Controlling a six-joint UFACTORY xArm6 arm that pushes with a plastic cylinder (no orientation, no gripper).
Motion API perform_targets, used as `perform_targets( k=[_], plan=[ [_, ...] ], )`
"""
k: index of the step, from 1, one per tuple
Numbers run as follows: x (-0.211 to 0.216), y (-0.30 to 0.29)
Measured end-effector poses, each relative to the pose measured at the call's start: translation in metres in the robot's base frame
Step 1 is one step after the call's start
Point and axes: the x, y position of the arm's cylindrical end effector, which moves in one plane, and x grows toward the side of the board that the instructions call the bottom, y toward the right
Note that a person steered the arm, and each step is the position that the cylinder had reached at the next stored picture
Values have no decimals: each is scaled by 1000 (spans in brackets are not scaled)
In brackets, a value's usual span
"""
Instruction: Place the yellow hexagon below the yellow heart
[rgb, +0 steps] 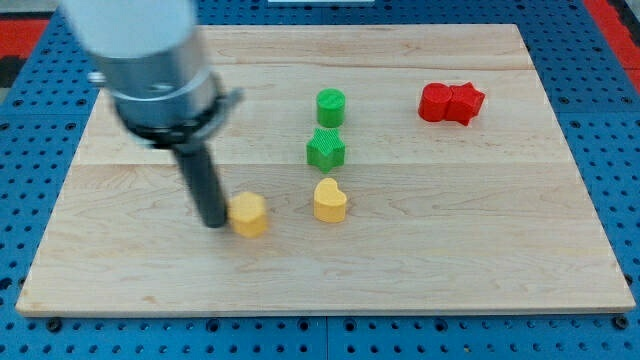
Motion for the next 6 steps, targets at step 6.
perform_targets(
  k=[6],
  plan=[
    [33, -8]
  ],
)
